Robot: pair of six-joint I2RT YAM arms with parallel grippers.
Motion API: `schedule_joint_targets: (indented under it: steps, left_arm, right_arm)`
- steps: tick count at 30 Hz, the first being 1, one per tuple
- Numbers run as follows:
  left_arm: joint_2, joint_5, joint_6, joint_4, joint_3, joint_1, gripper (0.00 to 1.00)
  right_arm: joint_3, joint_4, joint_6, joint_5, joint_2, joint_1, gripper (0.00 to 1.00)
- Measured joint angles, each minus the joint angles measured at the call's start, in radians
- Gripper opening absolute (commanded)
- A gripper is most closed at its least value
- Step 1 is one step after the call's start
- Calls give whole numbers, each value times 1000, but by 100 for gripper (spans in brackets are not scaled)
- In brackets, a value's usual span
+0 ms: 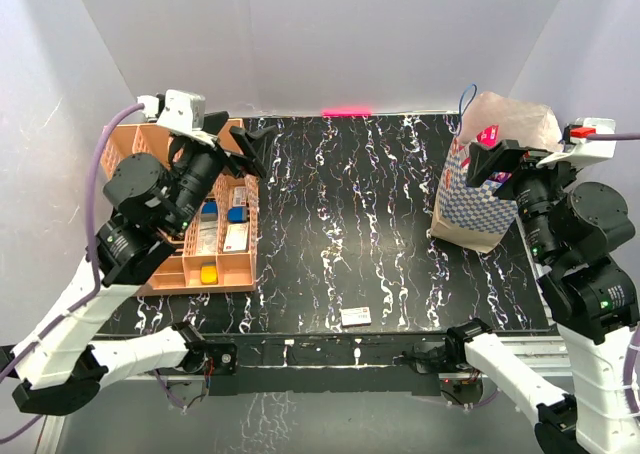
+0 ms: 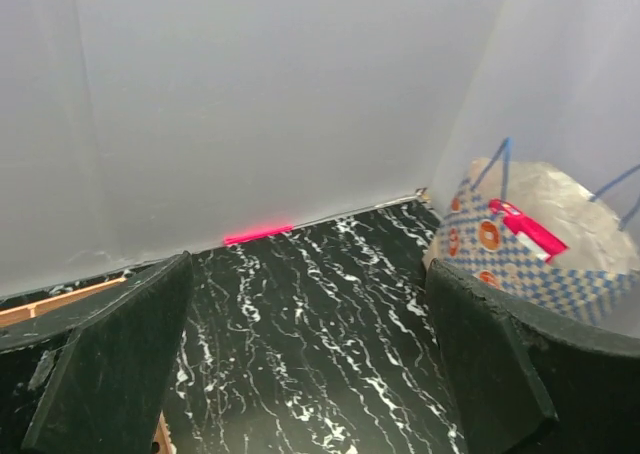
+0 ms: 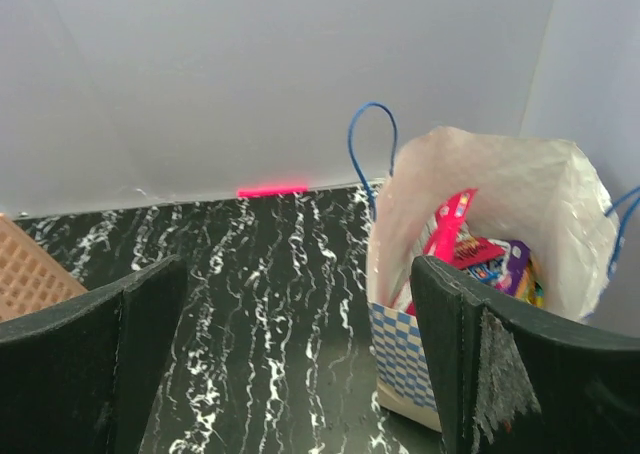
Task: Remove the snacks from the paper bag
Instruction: Move the paper bag to the center of the board.
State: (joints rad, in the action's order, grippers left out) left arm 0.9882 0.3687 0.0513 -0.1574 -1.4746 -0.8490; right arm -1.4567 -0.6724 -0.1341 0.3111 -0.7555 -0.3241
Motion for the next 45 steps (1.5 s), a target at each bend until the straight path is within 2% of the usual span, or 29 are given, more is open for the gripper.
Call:
schedule_joint_targets:
  steps: [9,16,22,29,34,38,45]
  left_arm:
    - [51,-98,77,65,124,197,98]
    - [59,-172,111,138,262,246,98]
    - [59,-239,133,203,349,220,98]
    - [73,-269,135,296,427,109,98]
    - [92,-271,132,344,464,46,98]
    - [103,-259,127,370,481,13,98]
    - [104,-231,117,409,489,-11,98]
  right_arm:
    - [-2,-127,-26,9,-30,108,98]
    - [-23,-246,-41,34,-83,188,98]
    - [-47,-307,-48,60,-142,235,98]
    - [-39,-269,5,69,-208,259,98]
    - [-46,-204,56,130,-314,266,98]
    - [-93,-151,86,164,-458,268,98]
    - [-234,-97,27,21,-640,280,98]
